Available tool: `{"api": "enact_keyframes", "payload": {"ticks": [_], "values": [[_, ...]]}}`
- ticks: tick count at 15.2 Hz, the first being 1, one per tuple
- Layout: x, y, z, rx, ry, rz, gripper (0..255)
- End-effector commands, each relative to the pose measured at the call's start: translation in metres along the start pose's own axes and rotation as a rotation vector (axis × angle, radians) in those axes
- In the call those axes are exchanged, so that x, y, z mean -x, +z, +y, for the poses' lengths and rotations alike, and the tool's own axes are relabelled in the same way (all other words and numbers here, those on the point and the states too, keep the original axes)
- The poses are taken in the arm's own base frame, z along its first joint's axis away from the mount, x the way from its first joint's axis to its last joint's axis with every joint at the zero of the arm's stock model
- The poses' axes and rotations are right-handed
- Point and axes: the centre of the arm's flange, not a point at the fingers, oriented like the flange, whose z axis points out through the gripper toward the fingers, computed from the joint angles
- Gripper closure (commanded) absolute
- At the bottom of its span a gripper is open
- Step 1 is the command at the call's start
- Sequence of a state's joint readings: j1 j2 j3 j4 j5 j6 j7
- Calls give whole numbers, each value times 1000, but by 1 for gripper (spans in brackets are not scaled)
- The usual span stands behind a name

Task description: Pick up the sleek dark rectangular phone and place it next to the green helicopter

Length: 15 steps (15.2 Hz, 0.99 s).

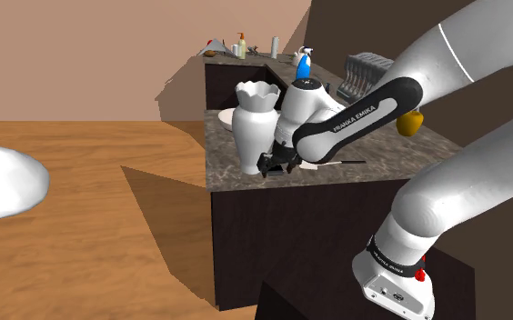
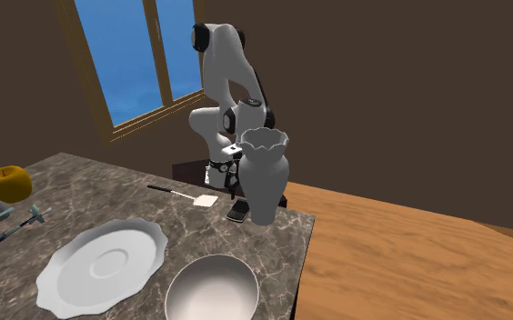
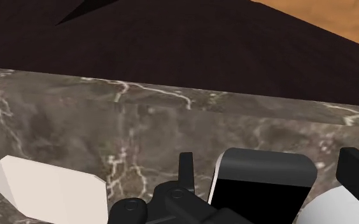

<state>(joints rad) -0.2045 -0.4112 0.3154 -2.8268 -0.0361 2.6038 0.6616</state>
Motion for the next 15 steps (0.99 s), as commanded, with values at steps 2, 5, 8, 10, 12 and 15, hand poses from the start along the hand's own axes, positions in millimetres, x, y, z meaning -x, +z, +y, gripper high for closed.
{"api": "enact_keyframes", "payload": {"ticks": [2,5,8,10,12,15], "values": [[0,1,0,0,0,0,0],[0,0,0,0,0,0,255],[0,1,0,0,0,0,255],[0,0,0,0,0,0,255],[0,0,0,0,0,0,255],[-1,-5,0,0,0,0,255]]}}
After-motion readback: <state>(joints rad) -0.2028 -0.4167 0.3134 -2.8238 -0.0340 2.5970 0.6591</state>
